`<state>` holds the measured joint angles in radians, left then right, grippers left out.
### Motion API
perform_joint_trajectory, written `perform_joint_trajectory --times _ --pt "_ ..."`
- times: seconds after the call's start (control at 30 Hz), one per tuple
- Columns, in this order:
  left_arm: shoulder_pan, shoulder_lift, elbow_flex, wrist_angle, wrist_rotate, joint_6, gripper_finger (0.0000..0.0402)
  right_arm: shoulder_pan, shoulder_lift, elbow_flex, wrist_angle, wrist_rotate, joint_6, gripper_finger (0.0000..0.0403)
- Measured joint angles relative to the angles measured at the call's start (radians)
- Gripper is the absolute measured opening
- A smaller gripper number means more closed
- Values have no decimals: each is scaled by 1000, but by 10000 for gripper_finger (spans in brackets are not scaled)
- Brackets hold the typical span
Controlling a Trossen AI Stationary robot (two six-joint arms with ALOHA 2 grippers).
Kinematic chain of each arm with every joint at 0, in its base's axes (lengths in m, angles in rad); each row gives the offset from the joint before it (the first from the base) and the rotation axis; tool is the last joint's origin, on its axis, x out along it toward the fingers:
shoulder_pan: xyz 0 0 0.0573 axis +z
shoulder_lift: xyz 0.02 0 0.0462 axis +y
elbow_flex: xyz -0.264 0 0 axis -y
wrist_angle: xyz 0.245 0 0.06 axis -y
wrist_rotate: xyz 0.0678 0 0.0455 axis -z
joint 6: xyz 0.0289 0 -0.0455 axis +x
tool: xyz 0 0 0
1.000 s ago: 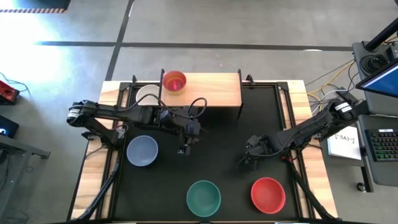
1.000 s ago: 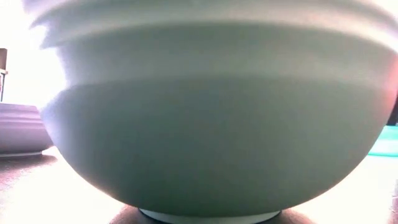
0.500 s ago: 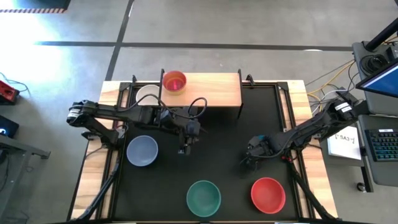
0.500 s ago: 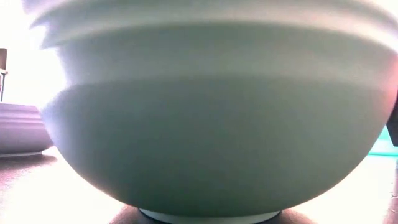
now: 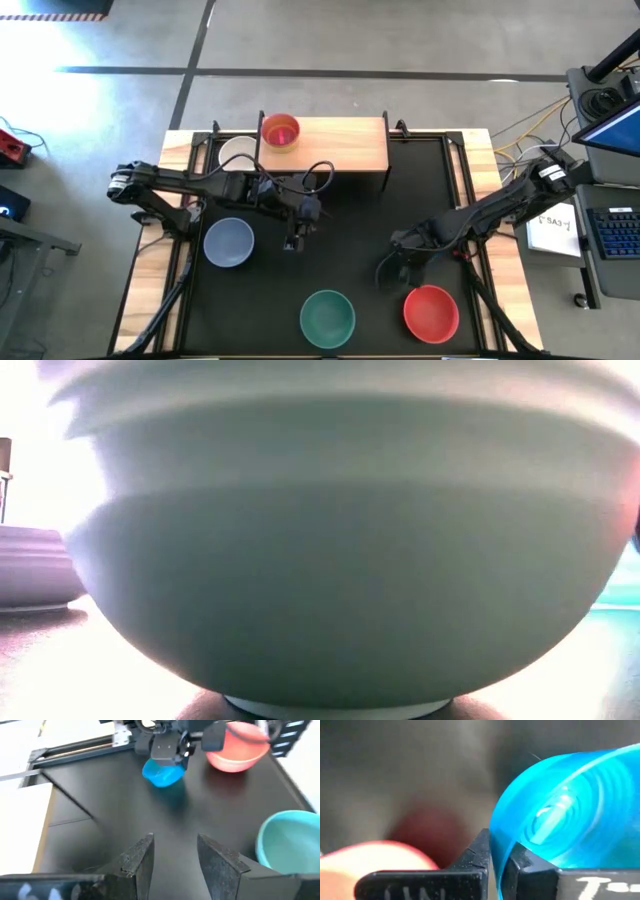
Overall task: Place and stack bowls onto a shelf
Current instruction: Stack the small blue bowl on top of the small red bowl on the shelf
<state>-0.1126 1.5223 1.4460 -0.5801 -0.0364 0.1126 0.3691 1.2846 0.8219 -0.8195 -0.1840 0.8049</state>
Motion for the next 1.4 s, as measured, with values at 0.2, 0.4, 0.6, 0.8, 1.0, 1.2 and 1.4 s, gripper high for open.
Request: perform_joint_trajectory --times 0.2,0.4,0.6,0.8,1.0,1.2,1.4 --pt "-11 0 0 9 94 49 132 4 -1 195 39 -31 -414 9" --pt "-35 0 -1 41 188 123 132 5 5 380 126 -35 -708 9" --pt "-65 0 -1 137 208 170 132 6 41 487 150 -108 -969 9" --pt "-72 1 -1 194 220 171 132 6 115 568 121 -158 -1124 9" --pt "-82 23 -1 224 344 149 132 4 177 661 54 -158 -1229 8" --pt "-112 67 -1 254 363 144 132 4 215 725 21 -165 -1284 8" --pt "-126 98 -1 267 368 140 132 4 232 744 -6 -164 -1300 9"
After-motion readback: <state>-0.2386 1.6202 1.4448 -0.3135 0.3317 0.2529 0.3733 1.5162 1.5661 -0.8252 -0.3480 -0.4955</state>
